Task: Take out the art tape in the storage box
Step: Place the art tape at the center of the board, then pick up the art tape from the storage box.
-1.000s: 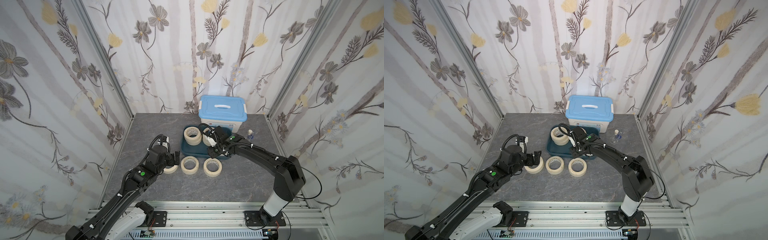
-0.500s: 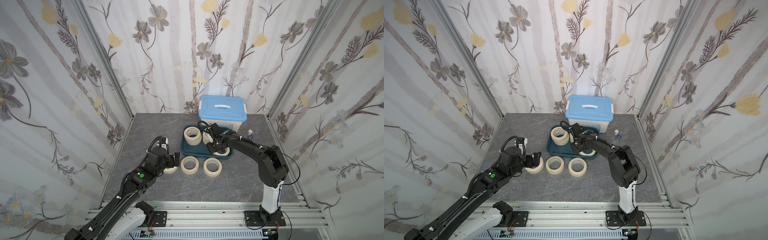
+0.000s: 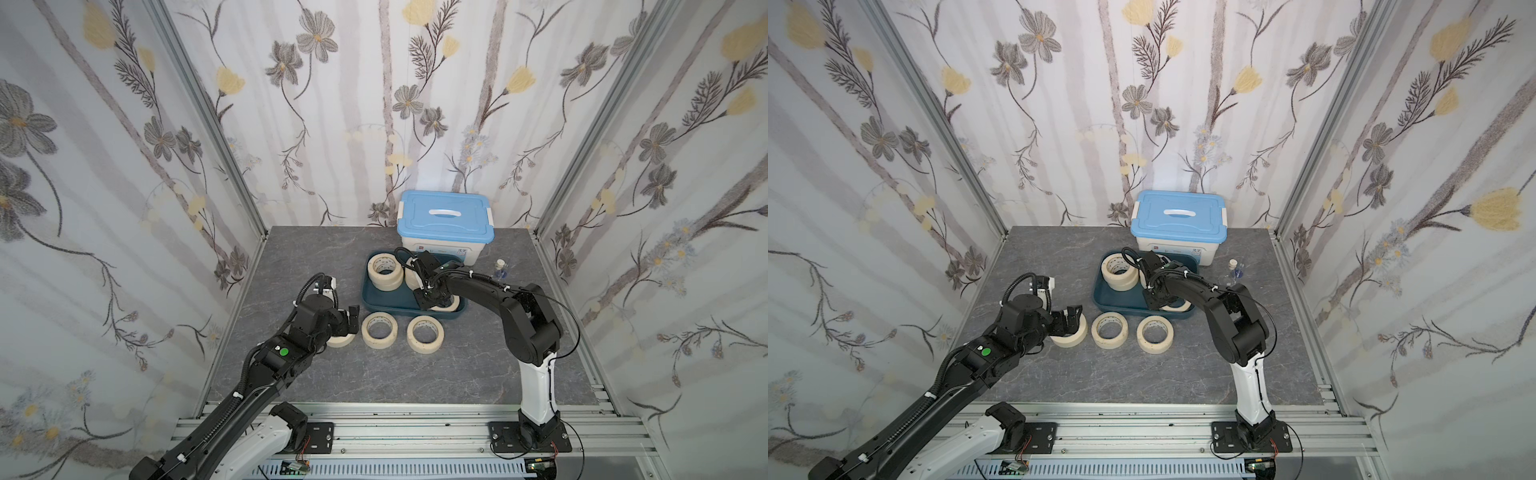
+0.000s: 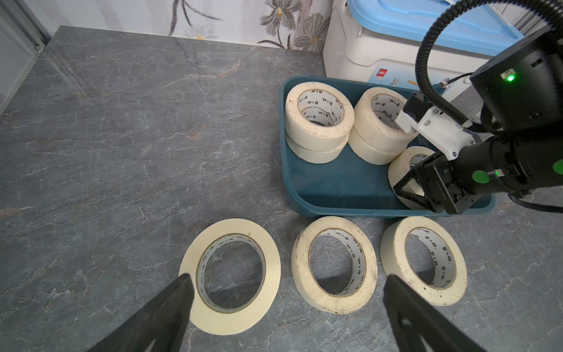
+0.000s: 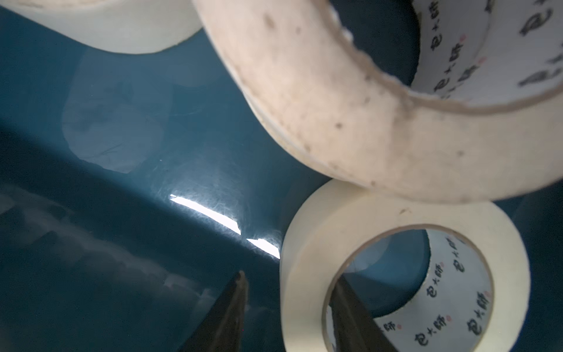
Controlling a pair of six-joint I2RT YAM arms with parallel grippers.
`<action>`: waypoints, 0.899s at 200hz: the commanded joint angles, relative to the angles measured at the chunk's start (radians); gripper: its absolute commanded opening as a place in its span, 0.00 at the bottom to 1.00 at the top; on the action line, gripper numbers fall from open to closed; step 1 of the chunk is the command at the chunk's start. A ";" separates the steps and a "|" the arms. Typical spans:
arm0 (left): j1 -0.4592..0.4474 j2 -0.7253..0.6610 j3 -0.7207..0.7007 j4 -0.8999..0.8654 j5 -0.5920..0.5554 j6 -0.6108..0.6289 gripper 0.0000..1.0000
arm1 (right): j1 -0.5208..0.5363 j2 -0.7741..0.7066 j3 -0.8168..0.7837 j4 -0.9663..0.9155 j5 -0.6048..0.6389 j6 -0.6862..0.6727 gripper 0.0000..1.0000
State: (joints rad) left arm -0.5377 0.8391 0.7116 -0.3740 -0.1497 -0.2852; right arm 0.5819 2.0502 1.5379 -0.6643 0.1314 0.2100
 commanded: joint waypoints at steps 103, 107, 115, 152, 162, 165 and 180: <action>0.001 0.004 0.009 0.009 -0.008 -0.002 1.00 | -0.003 -0.030 -0.025 0.000 0.021 0.014 0.19; 0.001 0.003 0.009 0.010 -0.010 -0.002 1.00 | -0.003 -0.034 -0.024 0.000 0.020 0.012 0.19; 0.001 0.003 0.009 0.009 -0.010 0.000 1.00 | -0.003 -0.042 -0.027 -0.001 0.020 0.011 0.17; 0.001 0.008 0.011 0.014 -0.005 -0.005 1.00 | -0.002 -0.087 -0.031 -0.001 0.013 0.008 0.16; 0.001 0.010 0.011 0.017 -0.003 -0.005 1.00 | -0.002 -0.101 -0.033 -0.003 0.009 0.006 0.16; 0.001 0.010 0.012 0.018 -0.002 -0.006 1.00 | -0.002 -0.104 -0.034 -0.004 0.008 0.005 0.16; 0.001 0.015 0.015 0.018 -0.001 -0.007 1.00 | -0.002 -0.127 -0.037 -0.008 0.005 0.002 0.16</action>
State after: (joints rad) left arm -0.5377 0.8494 0.7158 -0.3737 -0.1497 -0.2859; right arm 0.5777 1.9591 1.5047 -0.6678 0.1337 0.2157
